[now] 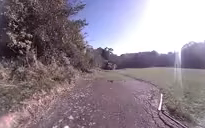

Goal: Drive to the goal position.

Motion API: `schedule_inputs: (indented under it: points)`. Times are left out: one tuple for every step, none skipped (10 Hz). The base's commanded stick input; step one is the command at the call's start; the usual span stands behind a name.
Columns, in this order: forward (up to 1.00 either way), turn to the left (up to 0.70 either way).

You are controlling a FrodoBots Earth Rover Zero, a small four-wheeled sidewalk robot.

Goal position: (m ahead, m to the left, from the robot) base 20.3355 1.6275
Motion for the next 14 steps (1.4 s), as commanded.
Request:
schedule_inputs:
  points:
    - [0.93, 0.00]
    - [0.86, 0.00]
    - [0.78, -0.03]
    - [0.75, -0.18]
    - [0.73, -0.33]
    - [0.65, -0.33]
    - [0.65, -0.32]
    - [0.62, -0.31]
    - [0.61, -0.30]
    - [0.60, -0.30]
    - [0.60, -0.30]
    - [0.61, -0.30]
    - [0.60, -0.30]
    - [0.61, -0.30]
